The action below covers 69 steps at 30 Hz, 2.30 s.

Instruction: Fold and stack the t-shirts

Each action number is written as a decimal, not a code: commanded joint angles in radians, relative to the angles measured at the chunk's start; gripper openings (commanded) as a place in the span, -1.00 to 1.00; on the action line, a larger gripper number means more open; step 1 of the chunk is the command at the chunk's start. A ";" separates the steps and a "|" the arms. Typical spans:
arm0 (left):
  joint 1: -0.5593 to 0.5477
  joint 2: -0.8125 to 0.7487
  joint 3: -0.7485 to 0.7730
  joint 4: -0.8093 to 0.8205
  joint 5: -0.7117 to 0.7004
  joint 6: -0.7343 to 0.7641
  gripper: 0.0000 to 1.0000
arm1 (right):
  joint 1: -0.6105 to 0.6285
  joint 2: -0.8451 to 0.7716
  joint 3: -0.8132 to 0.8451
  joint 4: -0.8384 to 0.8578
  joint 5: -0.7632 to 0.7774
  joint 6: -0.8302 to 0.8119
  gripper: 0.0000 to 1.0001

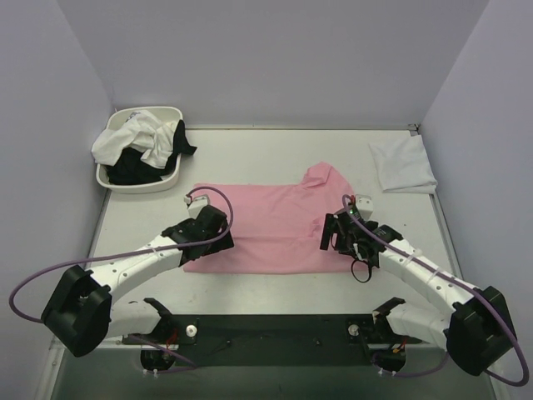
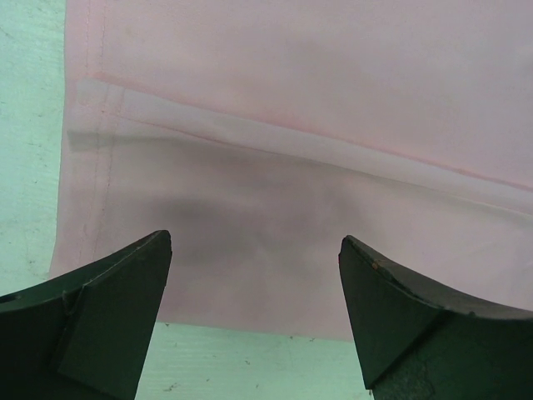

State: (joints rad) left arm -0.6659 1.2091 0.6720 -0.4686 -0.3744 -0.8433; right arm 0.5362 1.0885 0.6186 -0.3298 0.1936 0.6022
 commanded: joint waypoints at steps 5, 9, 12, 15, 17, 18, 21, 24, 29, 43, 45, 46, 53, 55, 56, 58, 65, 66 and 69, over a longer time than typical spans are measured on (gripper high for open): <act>-0.001 0.076 0.015 0.074 -0.018 0.026 0.83 | -0.002 0.085 -0.074 0.084 -0.026 0.068 0.98; -0.001 0.136 0.011 0.085 -0.014 0.020 0.83 | -0.004 0.146 -0.092 0.132 -0.046 0.085 0.98; -0.001 0.153 -0.005 0.091 -0.008 0.003 0.82 | 0.001 0.169 -0.109 0.150 -0.062 0.103 0.97; -0.001 0.152 -0.038 0.087 0.003 -0.019 0.82 | 0.002 0.192 -0.134 0.163 -0.079 0.136 0.97; -0.003 0.149 -0.064 0.071 0.009 -0.039 0.81 | 0.025 0.208 -0.132 0.150 -0.080 0.159 0.94; -0.004 0.136 -0.074 0.067 0.018 -0.046 0.81 | 0.043 0.209 -0.126 0.135 -0.050 0.172 0.94; -0.011 0.101 -0.118 0.032 0.025 -0.069 0.80 | 0.128 0.223 -0.122 0.065 0.041 0.251 0.95; -0.023 0.058 -0.158 -0.013 0.025 -0.117 0.80 | 0.203 0.249 -0.134 0.023 0.066 0.343 0.95; -0.046 -0.022 -0.204 -0.086 0.028 -0.169 0.80 | 0.306 0.241 -0.186 0.006 0.089 0.462 0.95; -0.271 -0.178 -0.311 -0.160 0.069 -0.353 0.72 | 0.528 0.084 -0.306 -0.120 0.130 0.725 0.95; -0.334 -0.180 -0.319 -0.172 0.048 -0.414 0.72 | 0.556 0.068 -0.321 -0.120 0.121 0.758 0.95; -0.354 -0.181 -0.322 -0.188 0.043 -0.433 0.72 | 0.589 0.057 -0.326 -0.130 0.119 0.777 0.96; -0.417 -0.262 -0.309 -0.275 0.005 -0.522 0.72 | 0.783 0.033 -0.330 -0.241 0.136 0.970 0.95; -0.417 -0.286 -0.295 -0.327 -0.017 -0.530 0.71 | 0.824 0.025 -0.315 -0.297 0.153 1.042 0.96; -0.419 -0.311 -0.284 -0.353 -0.027 -0.546 0.71 | 0.853 0.024 -0.310 -0.314 0.158 1.060 0.96; -0.419 -0.336 -0.238 -0.445 -0.078 -0.548 0.71 | 0.867 0.010 -0.292 -0.359 0.174 1.093 0.96; -0.419 -0.434 -0.131 -0.637 -0.185 -0.574 0.71 | 0.898 -0.062 -0.229 -0.488 0.263 1.130 0.97; -0.417 -0.440 -0.124 -0.650 -0.190 -0.585 0.71 | 0.897 -0.076 -0.218 -0.523 0.274 1.128 0.97; -0.417 -0.456 -0.109 -0.648 -0.214 -0.589 0.71 | 0.898 -0.098 -0.145 -0.587 0.358 1.093 0.98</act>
State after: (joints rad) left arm -1.0794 0.7723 0.5098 -0.9878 -0.4862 -1.3323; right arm 1.4273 1.0161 0.3973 -0.7269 0.5362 1.6608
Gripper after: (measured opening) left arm 0.855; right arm 0.986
